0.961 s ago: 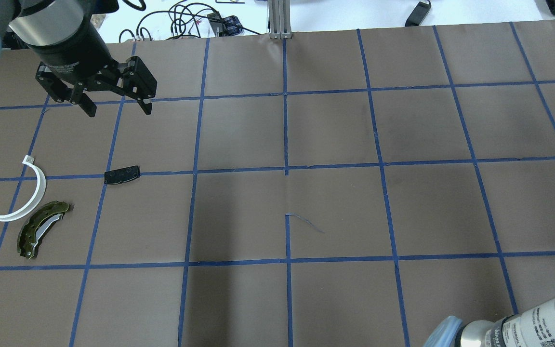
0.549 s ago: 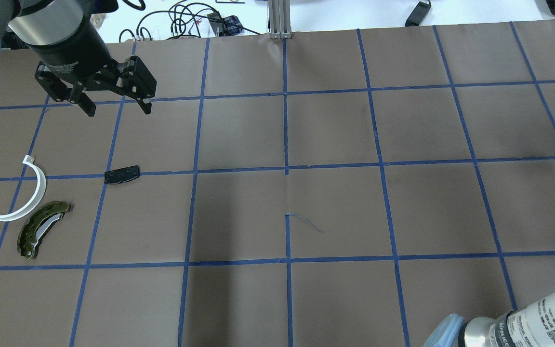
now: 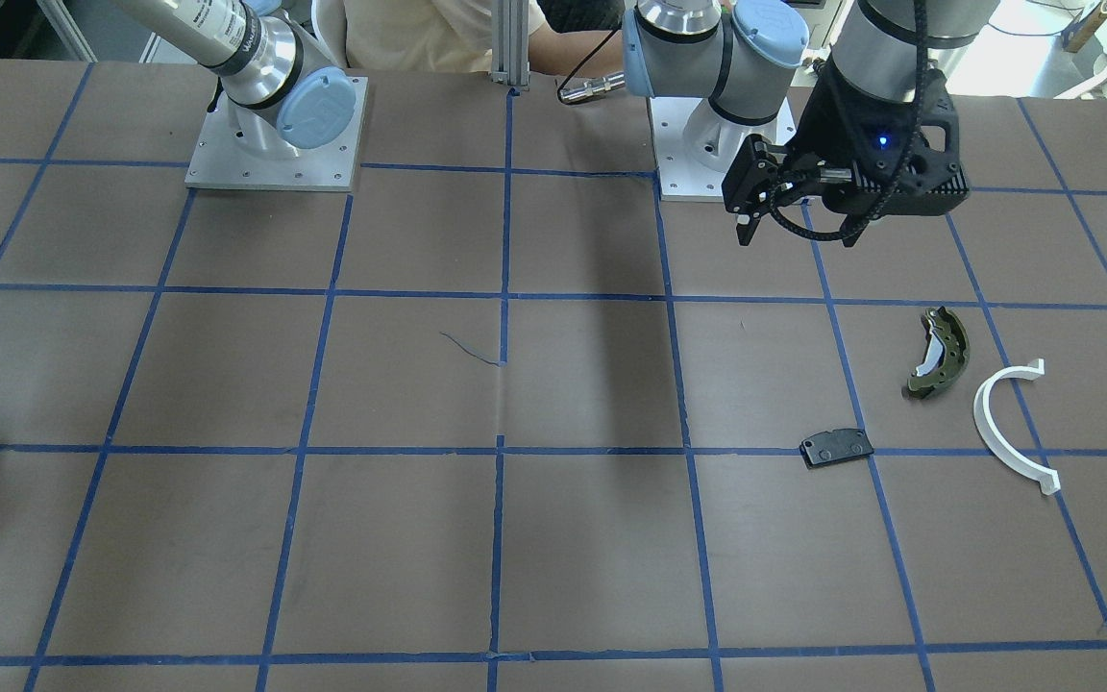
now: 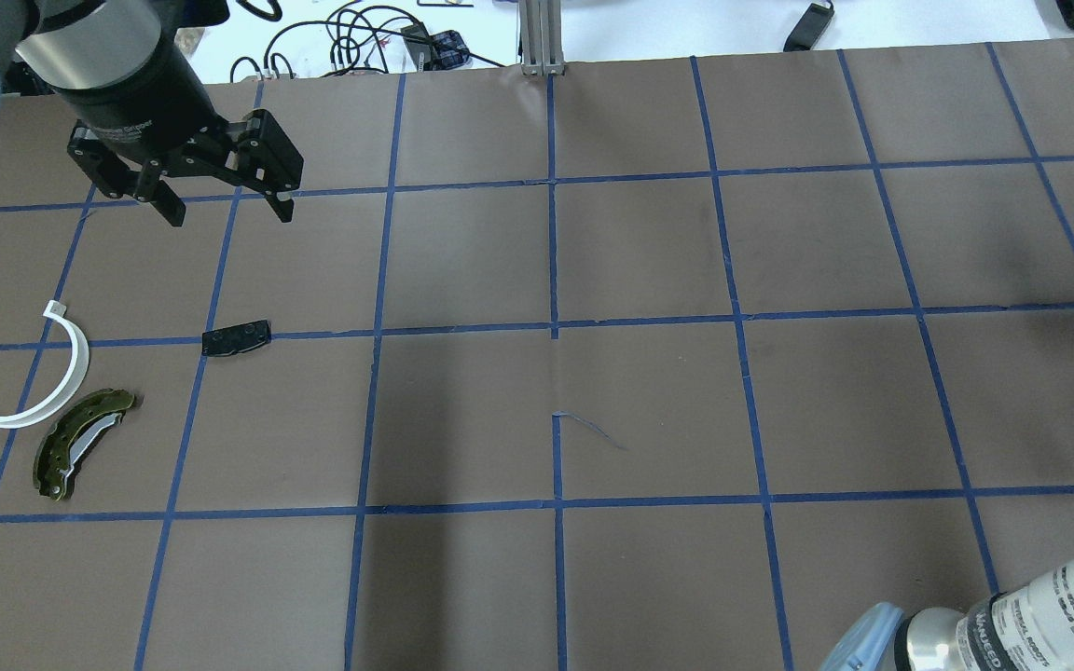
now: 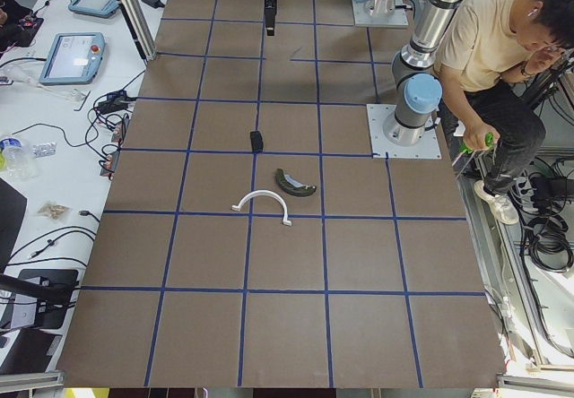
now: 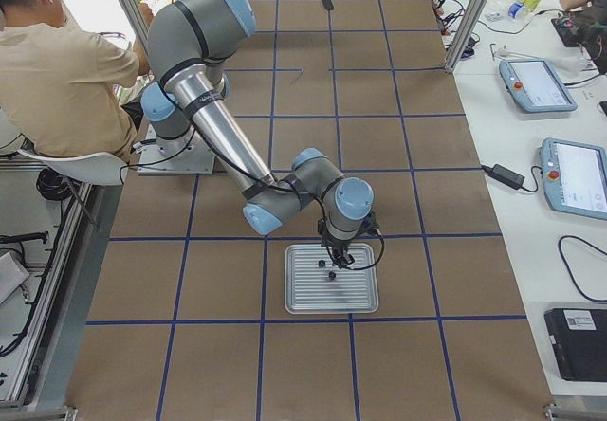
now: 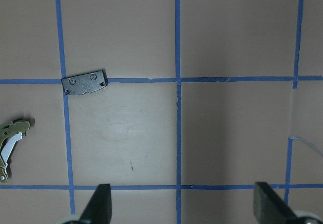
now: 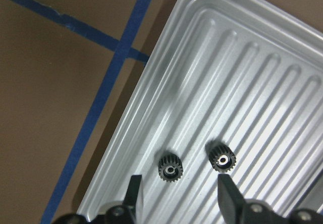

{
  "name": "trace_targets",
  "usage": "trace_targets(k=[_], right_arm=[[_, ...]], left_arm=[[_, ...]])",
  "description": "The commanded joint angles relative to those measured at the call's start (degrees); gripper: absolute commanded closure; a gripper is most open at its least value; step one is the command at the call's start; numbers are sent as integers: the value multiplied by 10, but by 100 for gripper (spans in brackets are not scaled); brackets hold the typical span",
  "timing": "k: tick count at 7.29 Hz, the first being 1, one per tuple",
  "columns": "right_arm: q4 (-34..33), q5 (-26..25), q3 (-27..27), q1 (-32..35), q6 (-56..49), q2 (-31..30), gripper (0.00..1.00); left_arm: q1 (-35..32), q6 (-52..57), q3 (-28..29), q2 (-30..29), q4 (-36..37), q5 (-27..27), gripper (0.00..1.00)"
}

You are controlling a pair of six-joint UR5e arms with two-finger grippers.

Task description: Place bearing gear from tray to pile

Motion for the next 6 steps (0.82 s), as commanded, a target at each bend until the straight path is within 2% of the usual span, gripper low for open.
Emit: trace_targets(k=[1, 6], right_arm=[[0, -13, 0, 0, 0, 10, 48], [-3, -14, 0, 0, 3, 34, 47]], left_arm=[[0, 0, 0, 0, 0, 0, 0], [0, 0, 1, 0, 0, 0, 0]])
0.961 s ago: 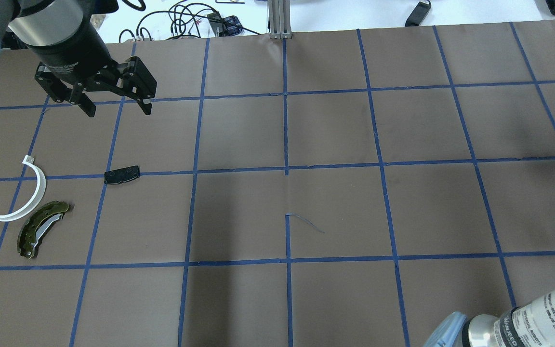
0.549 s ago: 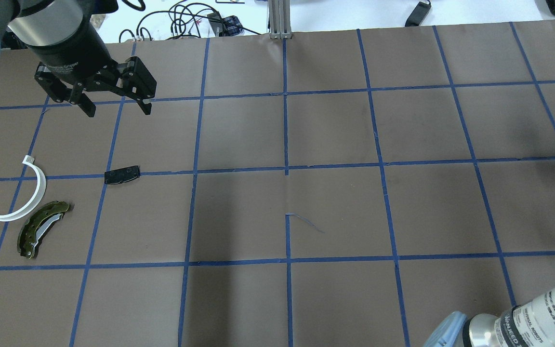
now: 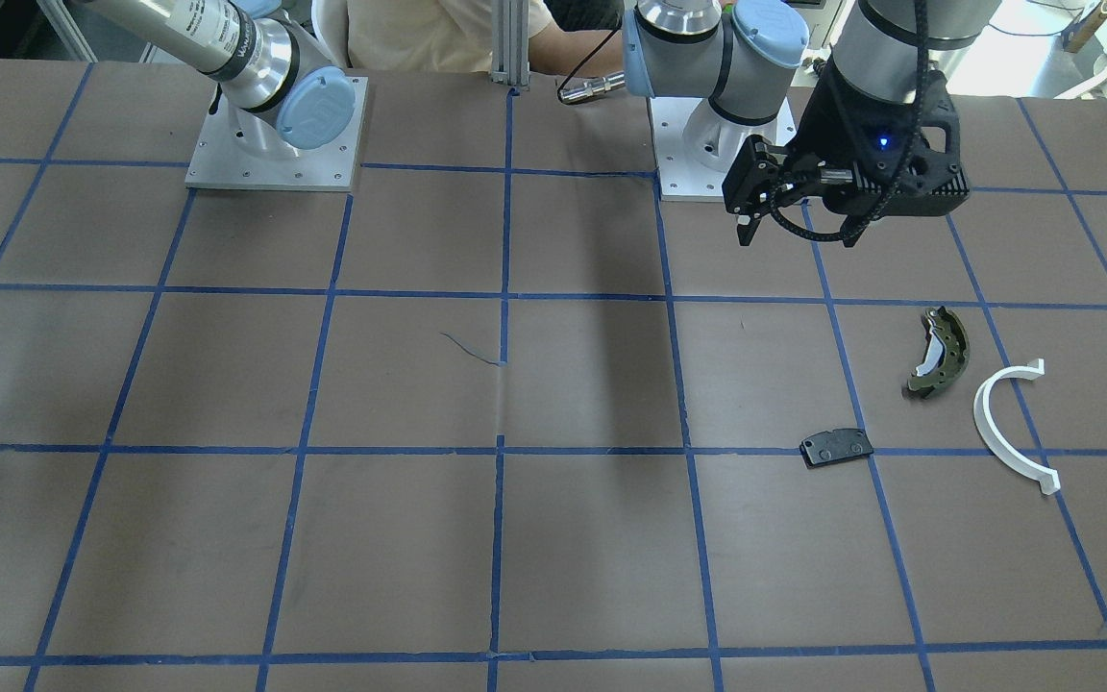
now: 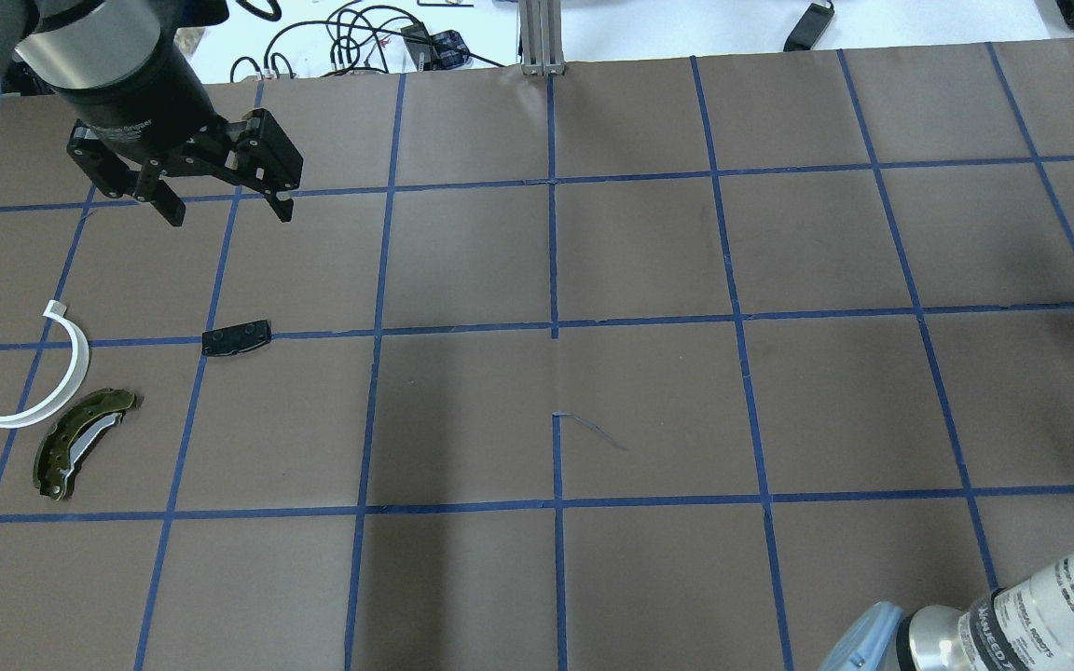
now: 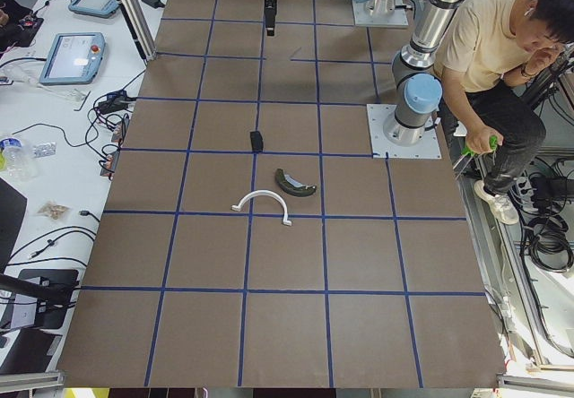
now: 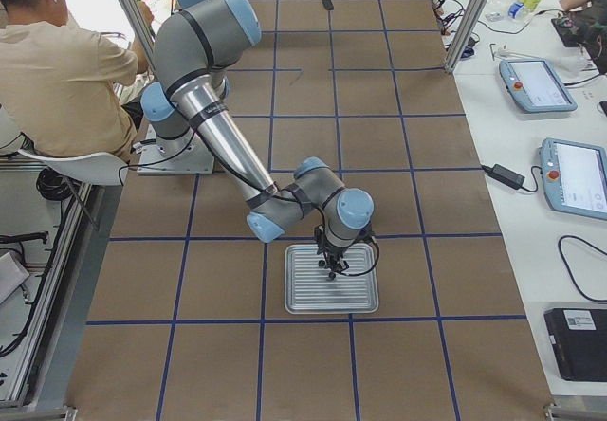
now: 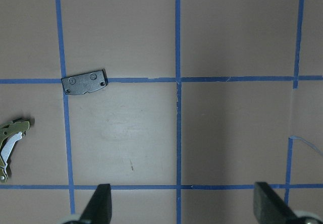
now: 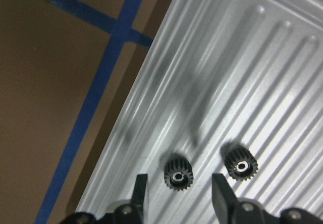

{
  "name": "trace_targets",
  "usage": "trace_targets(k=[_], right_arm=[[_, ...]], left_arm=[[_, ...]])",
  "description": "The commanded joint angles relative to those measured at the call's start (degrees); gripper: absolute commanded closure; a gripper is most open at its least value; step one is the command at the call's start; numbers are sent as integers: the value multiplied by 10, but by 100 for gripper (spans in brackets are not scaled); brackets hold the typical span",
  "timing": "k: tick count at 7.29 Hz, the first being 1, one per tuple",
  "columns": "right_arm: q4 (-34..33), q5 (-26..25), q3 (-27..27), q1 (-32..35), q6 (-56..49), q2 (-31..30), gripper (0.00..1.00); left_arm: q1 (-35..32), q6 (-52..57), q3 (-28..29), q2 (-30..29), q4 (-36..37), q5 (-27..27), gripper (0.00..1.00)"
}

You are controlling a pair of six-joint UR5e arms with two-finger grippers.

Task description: Place bearing gear from tray to pile

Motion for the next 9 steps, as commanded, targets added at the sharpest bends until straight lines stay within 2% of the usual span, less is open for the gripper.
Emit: trace_targets(k=[1, 8, 9], right_arm=[[-26, -2, 0, 0, -1, 16, 47], [-21, -25, 5, 0, 3, 16, 49], [-21, -25, 5, 0, 3, 16, 56]], left_arm=[[0, 0, 0, 0, 0, 0, 0], [0, 0, 0, 0, 0, 0, 0], [-1, 0, 0, 0, 0, 0, 0]])
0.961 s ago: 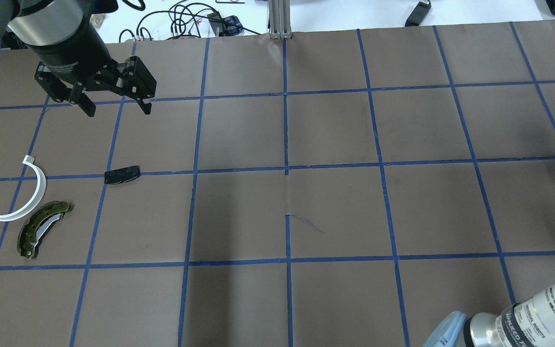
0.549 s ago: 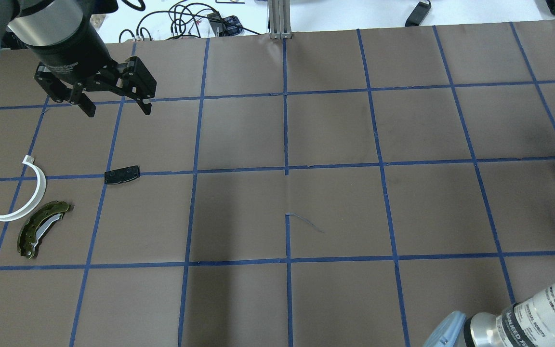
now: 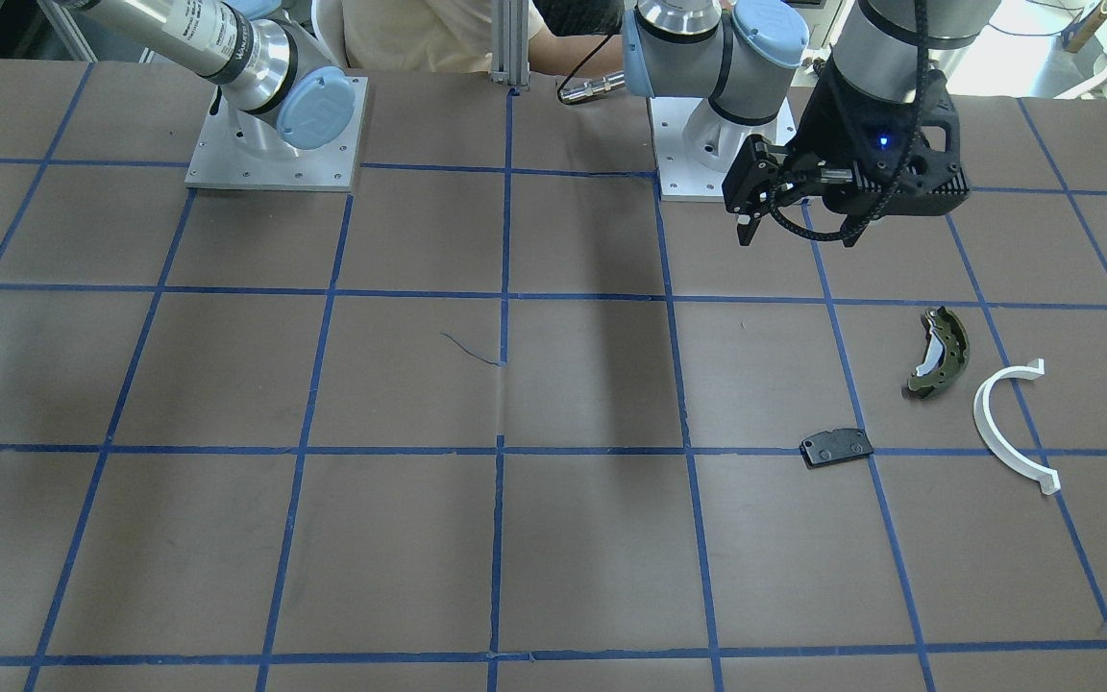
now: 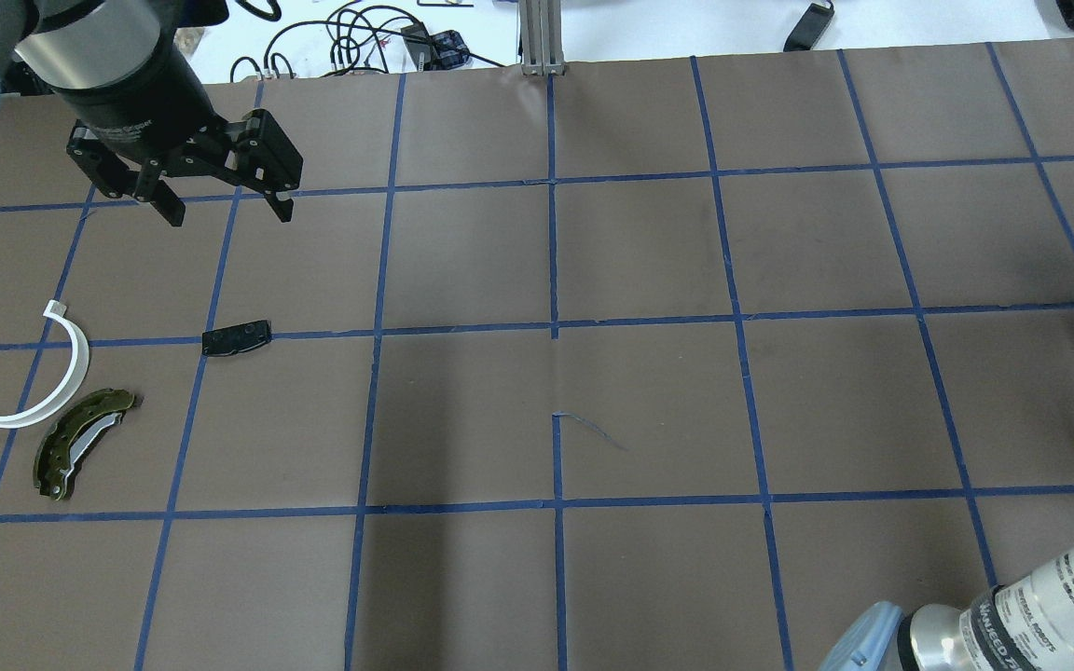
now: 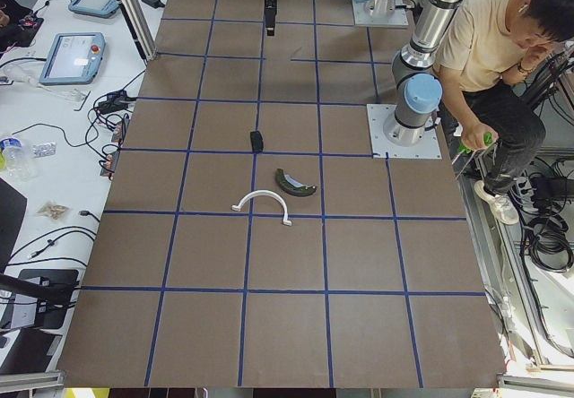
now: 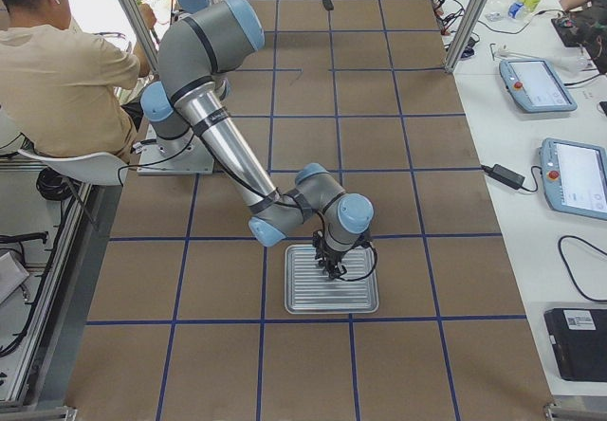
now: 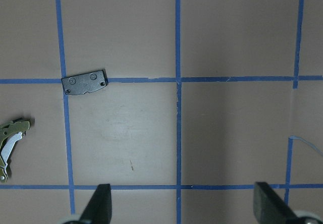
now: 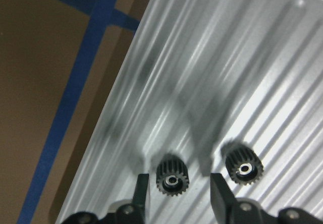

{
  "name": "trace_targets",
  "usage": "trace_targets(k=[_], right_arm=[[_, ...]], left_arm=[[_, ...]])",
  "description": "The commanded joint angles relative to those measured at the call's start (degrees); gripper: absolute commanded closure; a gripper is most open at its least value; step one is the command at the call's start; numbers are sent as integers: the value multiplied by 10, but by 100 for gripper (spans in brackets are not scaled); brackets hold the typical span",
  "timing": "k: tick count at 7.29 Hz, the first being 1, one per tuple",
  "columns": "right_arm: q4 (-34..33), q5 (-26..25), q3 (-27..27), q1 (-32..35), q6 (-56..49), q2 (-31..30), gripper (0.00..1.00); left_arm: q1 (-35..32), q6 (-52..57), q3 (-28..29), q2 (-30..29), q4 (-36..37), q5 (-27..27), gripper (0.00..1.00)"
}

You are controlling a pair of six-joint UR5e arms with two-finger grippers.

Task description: Place bearing gear from tray to pile

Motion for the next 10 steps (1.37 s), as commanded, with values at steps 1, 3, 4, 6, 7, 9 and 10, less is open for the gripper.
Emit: trace_targets(k=[1, 3, 4, 6, 7, 9, 10], right_arm=[[0, -1, 1, 0, 1, 0, 59], [1, -2, 1, 0, 1, 0, 91], [1, -4, 1, 0, 1, -1, 100], [21, -27, -5, 0, 0, -7, 100], [36, -26, -8, 3, 1, -20, 100], [83, -17, -8, 52, 65, -63, 100], [115, -4, -8, 98, 115, -92, 100]], left_arm=[[0, 0, 0, 0, 0, 0, 0], [0, 0, 0, 0, 0, 0, 0], [-1, 0, 0, 0, 0, 0, 0], [0, 0, 0, 0, 0, 0, 0], [-1, 0, 0, 0, 0, 0, 0], [0, 0, 0, 0, 0, 0, 0], [0, 0, 0, 0, 0, 0, 0]])
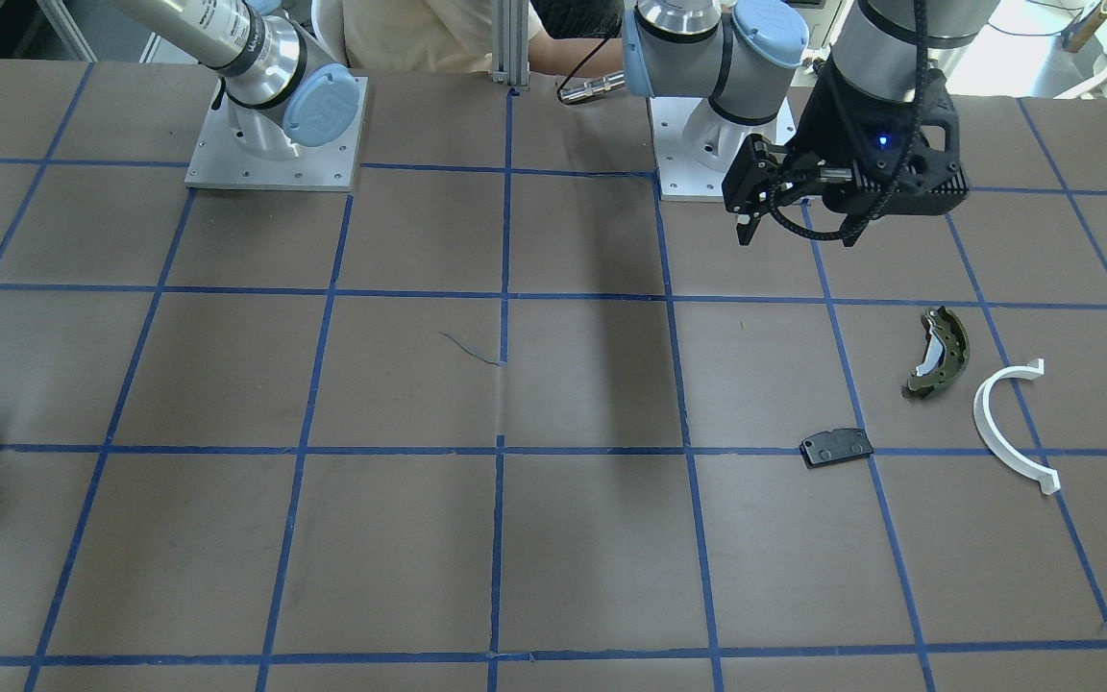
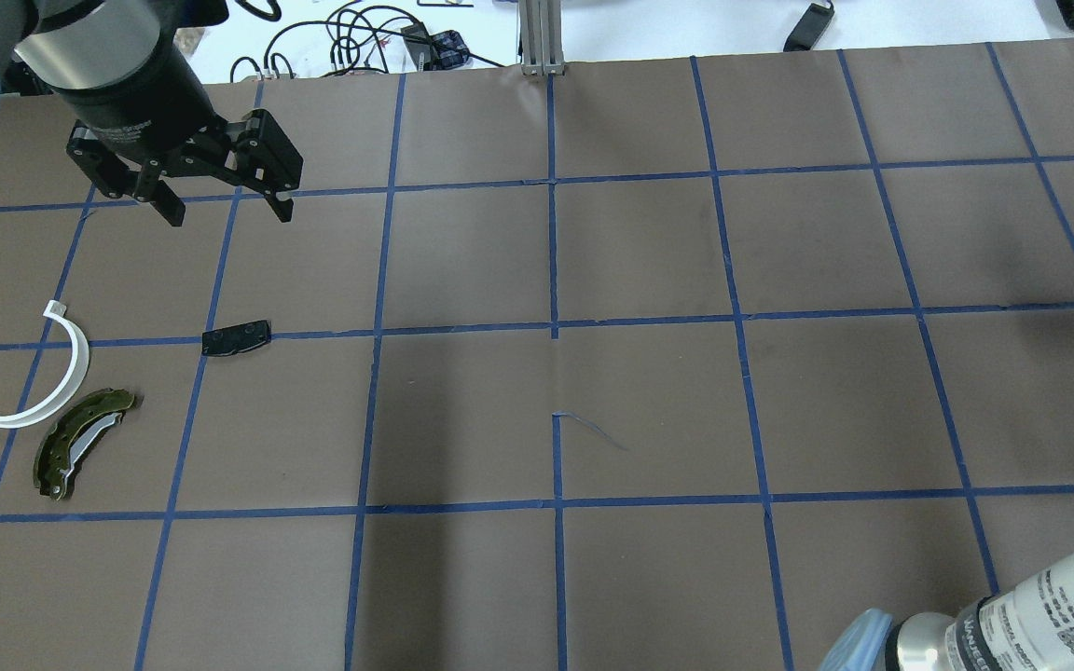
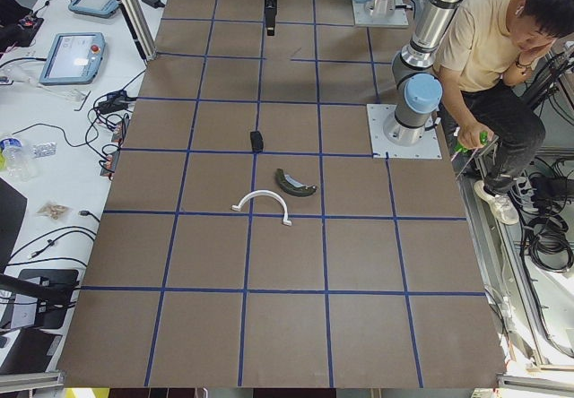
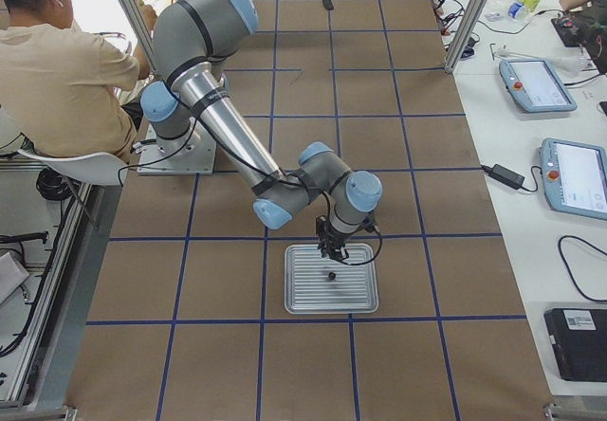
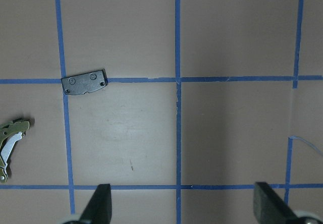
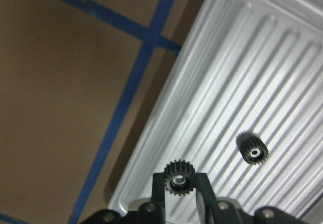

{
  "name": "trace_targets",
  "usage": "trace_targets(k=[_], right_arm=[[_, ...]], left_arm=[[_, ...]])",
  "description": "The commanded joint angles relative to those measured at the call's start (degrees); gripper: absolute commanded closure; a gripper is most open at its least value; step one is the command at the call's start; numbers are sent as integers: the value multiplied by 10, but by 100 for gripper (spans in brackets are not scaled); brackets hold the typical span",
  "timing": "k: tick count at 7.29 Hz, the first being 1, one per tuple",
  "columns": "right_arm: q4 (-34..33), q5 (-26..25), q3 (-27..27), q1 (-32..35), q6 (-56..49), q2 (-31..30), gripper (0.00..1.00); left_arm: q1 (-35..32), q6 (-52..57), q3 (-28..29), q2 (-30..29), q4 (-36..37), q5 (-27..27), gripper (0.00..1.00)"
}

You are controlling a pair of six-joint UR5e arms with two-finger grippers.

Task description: Place bearing gear from tray to pile

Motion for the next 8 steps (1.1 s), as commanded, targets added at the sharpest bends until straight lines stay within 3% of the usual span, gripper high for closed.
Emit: trace_targets(k=[1, 3, 8], right_arm=[[68, 31, 1, 98, 127, -61, 100], [96, 55, 4, 209, 280, -86, 100], [89, 136, 4, 471, 628, -74, 100]], left_arm=[[0, 0, 1, 0, 0, 0, 0], [0, 0, 0, 0, 0, 0, 0], [0, 0, 0, 0, 0, 0, 0]])
